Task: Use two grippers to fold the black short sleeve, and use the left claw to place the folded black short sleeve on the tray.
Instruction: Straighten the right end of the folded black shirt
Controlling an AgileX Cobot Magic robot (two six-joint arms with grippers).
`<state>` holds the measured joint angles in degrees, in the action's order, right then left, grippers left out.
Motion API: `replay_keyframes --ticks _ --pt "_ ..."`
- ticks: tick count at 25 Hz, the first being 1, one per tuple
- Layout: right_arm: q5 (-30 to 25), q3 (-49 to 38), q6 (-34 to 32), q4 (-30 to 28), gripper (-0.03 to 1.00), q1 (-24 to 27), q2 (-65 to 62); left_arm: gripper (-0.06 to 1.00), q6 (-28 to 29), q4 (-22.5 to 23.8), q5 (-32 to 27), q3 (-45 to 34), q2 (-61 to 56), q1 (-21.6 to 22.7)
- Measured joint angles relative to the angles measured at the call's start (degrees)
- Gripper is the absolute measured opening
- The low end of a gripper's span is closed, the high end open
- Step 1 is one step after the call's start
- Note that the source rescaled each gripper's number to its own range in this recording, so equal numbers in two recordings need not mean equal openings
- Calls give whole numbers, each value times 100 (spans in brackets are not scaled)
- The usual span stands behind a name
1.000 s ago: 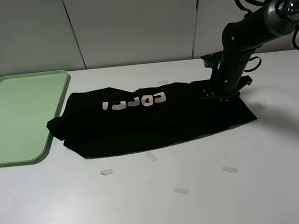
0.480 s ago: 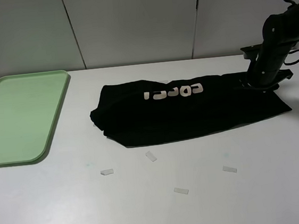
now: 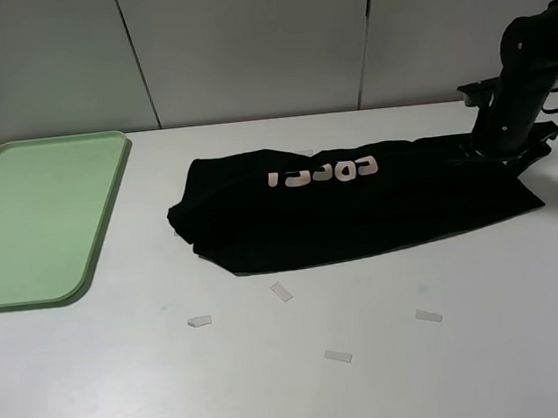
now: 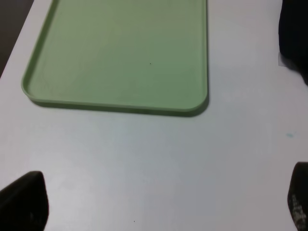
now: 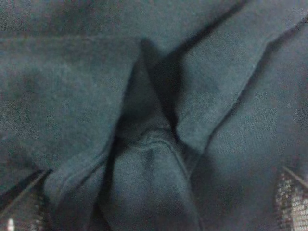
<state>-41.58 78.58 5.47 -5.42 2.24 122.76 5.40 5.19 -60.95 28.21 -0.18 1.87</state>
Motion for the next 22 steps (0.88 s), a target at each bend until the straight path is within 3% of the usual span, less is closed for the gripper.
replay_keyframes --ticks 9,22 --pt "-265 389 1094 716 100 752 18 100 0 0 0 0 0 0" --pt "16 389 2015 1196 100 1044 40 100 0 0 0 0 0 0"
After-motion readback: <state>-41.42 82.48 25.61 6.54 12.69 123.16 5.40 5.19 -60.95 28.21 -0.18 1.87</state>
